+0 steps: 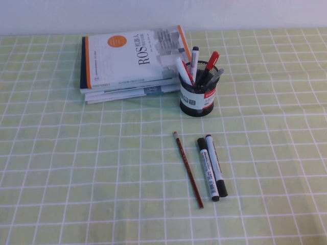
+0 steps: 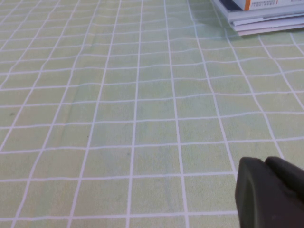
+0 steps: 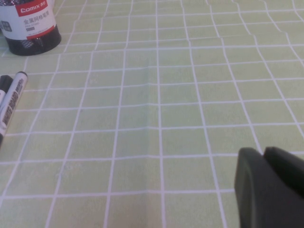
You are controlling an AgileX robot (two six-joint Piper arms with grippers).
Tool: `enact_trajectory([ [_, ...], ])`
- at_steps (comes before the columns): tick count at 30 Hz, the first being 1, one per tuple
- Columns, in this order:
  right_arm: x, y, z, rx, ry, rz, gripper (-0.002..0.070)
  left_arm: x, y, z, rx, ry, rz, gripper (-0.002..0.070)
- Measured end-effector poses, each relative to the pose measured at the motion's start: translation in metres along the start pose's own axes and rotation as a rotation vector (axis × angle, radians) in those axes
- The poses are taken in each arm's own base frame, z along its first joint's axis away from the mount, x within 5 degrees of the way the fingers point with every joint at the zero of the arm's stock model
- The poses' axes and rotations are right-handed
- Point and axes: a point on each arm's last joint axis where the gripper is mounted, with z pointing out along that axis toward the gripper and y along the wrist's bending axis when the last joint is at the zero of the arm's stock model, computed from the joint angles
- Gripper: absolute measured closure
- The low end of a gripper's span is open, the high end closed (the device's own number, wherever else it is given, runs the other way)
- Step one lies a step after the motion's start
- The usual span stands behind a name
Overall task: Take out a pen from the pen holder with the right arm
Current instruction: 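Take a marker out of the pen holder and lay it on the table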
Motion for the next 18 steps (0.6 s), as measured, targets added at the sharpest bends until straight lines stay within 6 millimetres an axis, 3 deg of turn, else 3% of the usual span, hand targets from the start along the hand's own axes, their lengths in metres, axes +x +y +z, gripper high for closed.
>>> enact_trajectory([
  [10,0.0,0.0001,0.0,-0.001,0.0,0.002,0.0688,0.0,0.0,0.0,0.0,0.0,0.0,0.068],
  [18,-0.0039,0.0035,-0.0001,-0.04,-0.041,0.109,0.0689,0.0,0.0,0.0,0.0,0.0,0.0,0.068],
])
